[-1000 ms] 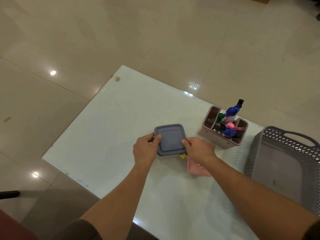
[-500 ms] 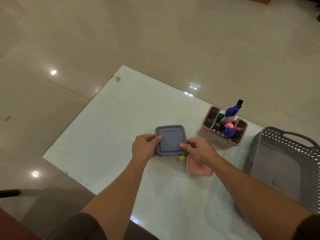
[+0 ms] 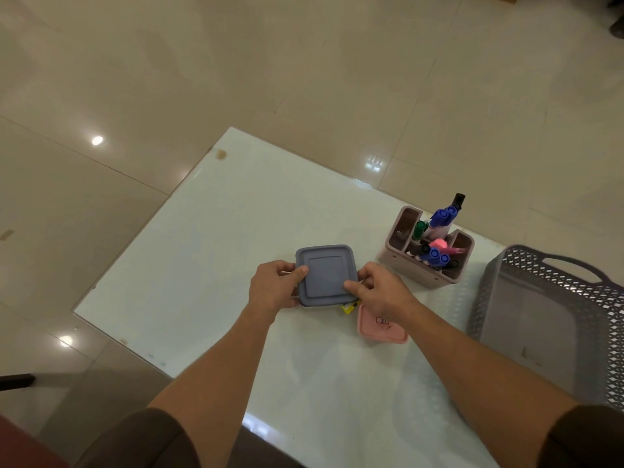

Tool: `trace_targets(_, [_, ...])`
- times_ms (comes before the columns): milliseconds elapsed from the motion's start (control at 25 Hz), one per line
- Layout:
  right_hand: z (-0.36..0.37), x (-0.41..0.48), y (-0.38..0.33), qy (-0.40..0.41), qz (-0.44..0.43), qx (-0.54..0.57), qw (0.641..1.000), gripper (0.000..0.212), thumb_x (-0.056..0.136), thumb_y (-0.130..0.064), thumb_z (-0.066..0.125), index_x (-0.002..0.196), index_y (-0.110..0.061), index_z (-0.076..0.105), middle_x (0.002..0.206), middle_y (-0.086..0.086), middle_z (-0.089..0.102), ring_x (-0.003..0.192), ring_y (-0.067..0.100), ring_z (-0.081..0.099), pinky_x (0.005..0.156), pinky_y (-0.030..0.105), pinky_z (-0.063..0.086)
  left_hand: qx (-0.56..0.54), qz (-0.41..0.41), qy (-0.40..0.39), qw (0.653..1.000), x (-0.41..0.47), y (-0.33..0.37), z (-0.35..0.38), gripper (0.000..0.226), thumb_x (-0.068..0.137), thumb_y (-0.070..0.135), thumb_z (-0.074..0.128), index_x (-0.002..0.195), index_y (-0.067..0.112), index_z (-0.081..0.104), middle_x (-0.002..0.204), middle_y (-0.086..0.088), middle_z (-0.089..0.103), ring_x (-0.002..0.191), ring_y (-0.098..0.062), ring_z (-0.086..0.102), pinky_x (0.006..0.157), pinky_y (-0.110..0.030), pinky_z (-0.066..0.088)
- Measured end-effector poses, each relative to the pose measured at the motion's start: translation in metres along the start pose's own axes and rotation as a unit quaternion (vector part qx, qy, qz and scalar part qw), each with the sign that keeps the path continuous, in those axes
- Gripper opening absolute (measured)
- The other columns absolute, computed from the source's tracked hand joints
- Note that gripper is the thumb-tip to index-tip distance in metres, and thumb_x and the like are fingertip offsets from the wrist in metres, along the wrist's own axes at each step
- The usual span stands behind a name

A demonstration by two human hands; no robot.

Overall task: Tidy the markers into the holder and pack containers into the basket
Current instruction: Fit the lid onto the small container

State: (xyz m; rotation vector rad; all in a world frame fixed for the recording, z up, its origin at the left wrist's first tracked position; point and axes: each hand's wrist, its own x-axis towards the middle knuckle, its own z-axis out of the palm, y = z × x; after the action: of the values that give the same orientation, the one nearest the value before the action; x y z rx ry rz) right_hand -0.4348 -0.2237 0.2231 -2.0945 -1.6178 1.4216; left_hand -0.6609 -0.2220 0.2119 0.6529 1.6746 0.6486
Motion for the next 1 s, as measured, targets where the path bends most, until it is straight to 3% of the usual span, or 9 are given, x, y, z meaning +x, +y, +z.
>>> trace_targets(200, [-0.009, 0.001, -0.001, -0.076, -0.024, -0.018, 0.997, 0.031, 0.095, -0.043, 0.067, 0.109, -0.022, 0.05, 0.091, 0.011, 0.07, 0.079, 0.019, 0.061, 0.072, 0.039, 0.053, 0.002, 0.018, 0.001, 1.0, 0.001, -0.004, 0.003, 0.028, 0.085, 0.031, 0.079, 0.104, 0.013, 0.071, 0.097, -0.01, 0.074, 0.081, -0.026, 0.076, 0.07, -0.046, 0.063])
trace_targets(480, [-0.005, 0.002, 0.001, -0.057, -0.029, -0.027, 0.998, 0.029, 0.095, -0.04, 0.068, 0.101, -0.019, 0.048, 0.082, 0.006, 0.063, 0.075, 0.019, 0.055, 0.069, 0.036, 0.048, -0.008, 0.016, -0.002, 1.0, 0.007, -0.008, 0.001, 0.027, 0.084, 0.03, 0.08, 0.102, 0.013, 0.072, 0.097, -0.009, 0.074, 0.082, -0.027, 0.076, 0.07, -0.047, 0.063])
trace_targets(640, [-0.011, 0.001, -0.004, -0.055, 0.004, -0.033, 0.998, 0.034, 0.086, -0.05, 0.075, 0.098, -0.027, 0.054, 0.095, 0.002, 0.069, 0.088, 0.02, 0.067, 0.077, 0.038, 0.056, -0.027, 0.006, -0.008, 1.0, 0.003, -0.003, 0.0, 0.036, 0.081, 0.028, 0.083, 0.108, 0.008, 0.072, 0.099, -0.009, 0.075, 0.082, -0.027, 0.076, 0.069, -0.046, 0.063])
trace_targets(840, [-0.019, 0.0, -0.011, -0.022, 0.012, -0.037, 0.999, 0.037, 0.08, -0.049, 0.081, 0.099, -0.022, 0.065, 0.094, 0.0, 0.069, 0.09, 0.02, 0.067, 0.081, 0.036, 0.057, -0.028, 0.025, 0.004, 0.999, -0.005, 0.0, 0.006, 0.034, 0.083, 0.029, 0.081, 0.109, 0.009, 0.073, 0.099, -0.008, 0.076, 0.083, -0.027, 0.075, 0.07, -0.045, 0.063])
trace_targets(1000, [-0.022, -0.008, -0.011, -0.017, 0.018, -0.009, 1.0, 0.035, 0.093, -0.049, 0.067, 0.099, -0.015, 0.074, 0.091, 0.005, 0.074, 0.09, 0.024, 0.07, 0.087, 0.042, 0.058, -0.023, 0.031, 0.013, 0.999, -0.011, 0.0, 0.009, 0.027, 0.088, 0.031, 0.076, 0.105, 0.01, 0.075, 0.095, -0.006, 0.076, 0.083, -0.026, 0.075, 0.071, -0.042, 0.064])
